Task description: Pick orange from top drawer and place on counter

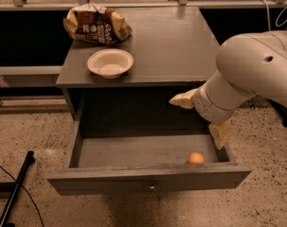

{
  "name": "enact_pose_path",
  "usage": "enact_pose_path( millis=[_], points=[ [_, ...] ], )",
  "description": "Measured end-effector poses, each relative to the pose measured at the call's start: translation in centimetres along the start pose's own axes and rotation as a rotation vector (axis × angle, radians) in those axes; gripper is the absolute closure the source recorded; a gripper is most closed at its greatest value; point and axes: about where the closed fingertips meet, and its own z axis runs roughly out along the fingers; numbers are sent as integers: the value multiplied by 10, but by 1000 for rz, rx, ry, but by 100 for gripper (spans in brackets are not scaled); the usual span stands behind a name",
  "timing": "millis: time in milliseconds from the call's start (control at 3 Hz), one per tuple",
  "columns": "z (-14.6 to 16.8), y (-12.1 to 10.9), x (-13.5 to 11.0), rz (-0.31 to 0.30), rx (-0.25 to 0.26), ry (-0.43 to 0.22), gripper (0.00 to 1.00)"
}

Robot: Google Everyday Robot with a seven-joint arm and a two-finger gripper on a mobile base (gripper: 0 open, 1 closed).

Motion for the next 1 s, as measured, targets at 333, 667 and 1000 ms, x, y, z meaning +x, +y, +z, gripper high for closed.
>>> enact_pose_path(
  millis=[333,667,1000],
  points=[
    [4,0,-1,-10,-5,-18,0],
    [49,12,-20,-85,90,-104,0],
    [43,4,-13,-115,109,-71,0]
  ],
)
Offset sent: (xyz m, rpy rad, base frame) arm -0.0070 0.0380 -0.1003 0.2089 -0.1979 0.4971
